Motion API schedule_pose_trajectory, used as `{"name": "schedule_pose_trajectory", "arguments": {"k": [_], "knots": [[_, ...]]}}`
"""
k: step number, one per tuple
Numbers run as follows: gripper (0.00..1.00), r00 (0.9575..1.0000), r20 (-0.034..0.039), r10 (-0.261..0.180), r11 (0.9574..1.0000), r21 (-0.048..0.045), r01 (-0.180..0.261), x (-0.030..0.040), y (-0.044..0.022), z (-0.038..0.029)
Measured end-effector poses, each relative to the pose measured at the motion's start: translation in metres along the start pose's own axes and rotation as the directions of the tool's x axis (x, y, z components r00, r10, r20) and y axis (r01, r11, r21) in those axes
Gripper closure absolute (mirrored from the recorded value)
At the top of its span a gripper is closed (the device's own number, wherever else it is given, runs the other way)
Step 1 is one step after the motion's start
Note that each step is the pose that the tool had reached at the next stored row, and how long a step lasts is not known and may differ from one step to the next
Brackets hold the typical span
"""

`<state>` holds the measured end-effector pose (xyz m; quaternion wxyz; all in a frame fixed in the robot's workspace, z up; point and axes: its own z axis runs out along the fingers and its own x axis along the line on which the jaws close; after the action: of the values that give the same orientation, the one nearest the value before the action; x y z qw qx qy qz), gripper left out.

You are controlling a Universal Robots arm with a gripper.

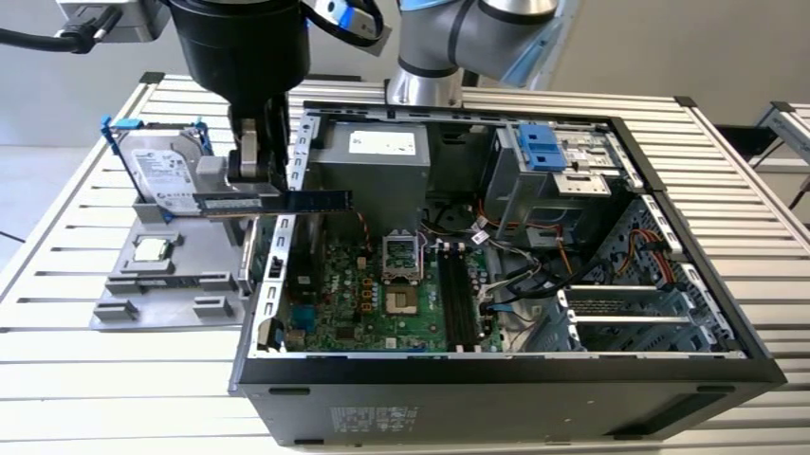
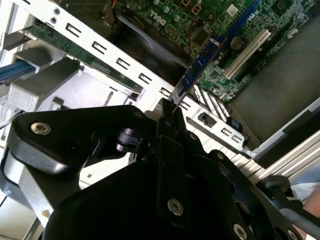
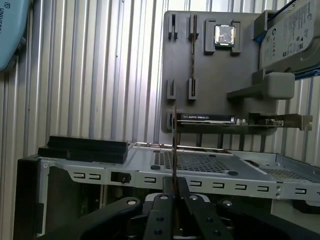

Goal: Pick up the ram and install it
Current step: 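Pick up the ram and move it above insertion slot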

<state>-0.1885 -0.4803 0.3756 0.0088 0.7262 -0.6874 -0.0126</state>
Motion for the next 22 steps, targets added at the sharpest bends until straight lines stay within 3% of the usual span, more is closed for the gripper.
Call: {"name": "schedule_pose_trajectory", "arguments": {"k": [14,22], "knots": [[1.00,0.9987,0.0016,0.052,0.9987,0.0000,-0.052,0.0005,-0.0091,-0.0003],[1.00,0.9985,0.0017,0.054,0.9985,-0.0008,-0.054,0.0012,-0.0213,-0.0006]]}}
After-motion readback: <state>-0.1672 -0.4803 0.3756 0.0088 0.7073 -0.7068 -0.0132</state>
